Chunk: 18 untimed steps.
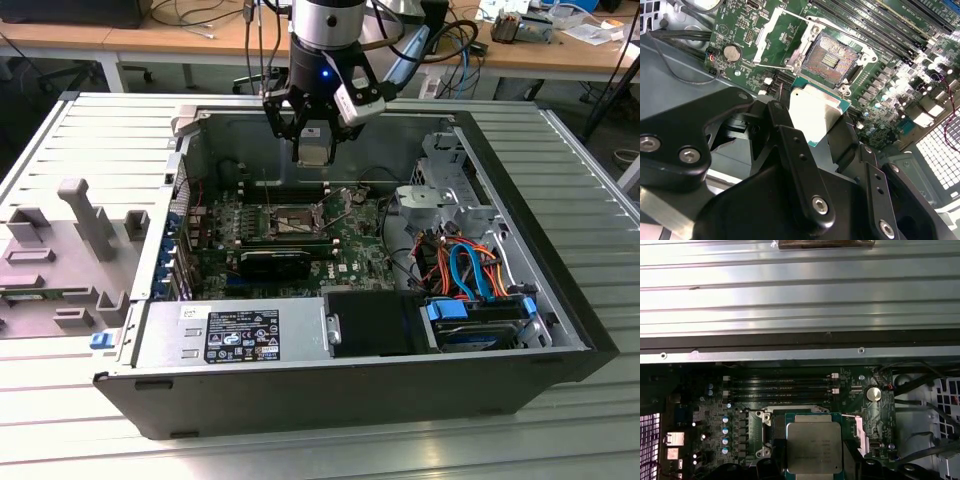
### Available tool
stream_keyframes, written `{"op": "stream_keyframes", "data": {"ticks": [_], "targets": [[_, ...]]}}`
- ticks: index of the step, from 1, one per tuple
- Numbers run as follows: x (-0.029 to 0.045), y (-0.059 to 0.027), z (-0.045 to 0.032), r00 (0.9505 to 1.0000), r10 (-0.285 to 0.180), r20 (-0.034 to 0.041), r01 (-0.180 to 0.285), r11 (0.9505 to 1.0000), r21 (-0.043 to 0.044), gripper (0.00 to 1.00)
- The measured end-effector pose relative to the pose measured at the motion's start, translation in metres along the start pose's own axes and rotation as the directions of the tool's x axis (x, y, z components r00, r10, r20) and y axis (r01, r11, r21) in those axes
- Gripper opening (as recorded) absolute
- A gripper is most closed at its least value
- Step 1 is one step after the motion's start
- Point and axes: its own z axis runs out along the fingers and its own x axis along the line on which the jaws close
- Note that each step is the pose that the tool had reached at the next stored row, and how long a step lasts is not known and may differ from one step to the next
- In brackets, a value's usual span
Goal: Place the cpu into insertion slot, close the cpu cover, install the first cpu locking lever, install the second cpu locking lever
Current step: 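Place the cpu into insertion slot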
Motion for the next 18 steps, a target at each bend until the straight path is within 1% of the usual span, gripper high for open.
{"op": "stream_keyframes", "data": {"ticks": [12, 18], "targets": [[0.0000, -0.0002, 0.0025, 1.0000, 0.000, 0.0000, 0.000, 1.0000, 0.0006, 0.54], [0.0000, -0.0003, 0.0032, 1.0000, 0.000, 0.0001, 0.000, 1.0000, 0.0041, 0.54]]}}
